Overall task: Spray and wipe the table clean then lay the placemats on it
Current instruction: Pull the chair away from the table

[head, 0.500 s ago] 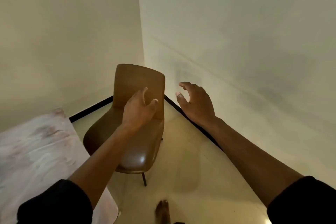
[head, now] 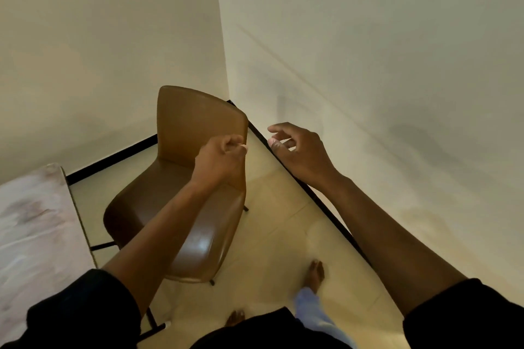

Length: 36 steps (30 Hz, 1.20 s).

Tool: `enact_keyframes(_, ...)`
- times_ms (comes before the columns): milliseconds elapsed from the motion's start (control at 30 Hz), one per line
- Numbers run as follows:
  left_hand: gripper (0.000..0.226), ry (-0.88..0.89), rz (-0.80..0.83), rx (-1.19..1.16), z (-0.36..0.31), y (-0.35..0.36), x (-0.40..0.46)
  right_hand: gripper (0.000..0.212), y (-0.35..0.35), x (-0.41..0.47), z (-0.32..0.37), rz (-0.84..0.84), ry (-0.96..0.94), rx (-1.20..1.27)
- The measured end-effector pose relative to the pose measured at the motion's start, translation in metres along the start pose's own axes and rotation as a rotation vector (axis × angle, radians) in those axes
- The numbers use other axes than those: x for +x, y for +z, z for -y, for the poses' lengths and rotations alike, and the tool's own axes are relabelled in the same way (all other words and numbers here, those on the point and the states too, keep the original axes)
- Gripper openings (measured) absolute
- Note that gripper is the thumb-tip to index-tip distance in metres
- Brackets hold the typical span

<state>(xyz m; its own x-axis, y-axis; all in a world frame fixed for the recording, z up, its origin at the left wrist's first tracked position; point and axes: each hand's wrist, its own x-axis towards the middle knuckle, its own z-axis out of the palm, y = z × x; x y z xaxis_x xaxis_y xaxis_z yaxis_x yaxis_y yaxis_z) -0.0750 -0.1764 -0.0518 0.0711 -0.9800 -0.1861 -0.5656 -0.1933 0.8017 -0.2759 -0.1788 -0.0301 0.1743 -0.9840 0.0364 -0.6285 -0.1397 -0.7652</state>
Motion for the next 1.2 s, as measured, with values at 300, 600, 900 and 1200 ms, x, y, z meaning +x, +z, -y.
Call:
enact_keyframes(300, 0.023, -0.158, -0.258, -0.183, -0.025, 0.059, 0.058, 0.03, -0.044, 0.11, -0.052, 0.216, -0.149, -0.002)
enact_keyframes(600, 0.017, -0.419, -0.527, -0.364, -0.015, 0.09, 0.089, 0.029, -0.013, 0.201, -0.059, 0.474, -0.383, -0.108)
enact_keyframes(900, 0.017, -0.591, -0.724, -0.599, 0.043, 0.077, 0.15, 0.033, 0.073, 0.284, -0.027, 0.715, -0.597, -0.268)
enact_keyframes(1200, 0.02, -0.689, -0.805, -0.753, 0.081, 0.048, 0.217, 0.032, 0.151, 0.361, 0.005, 0.963, -0.733, -0.426)
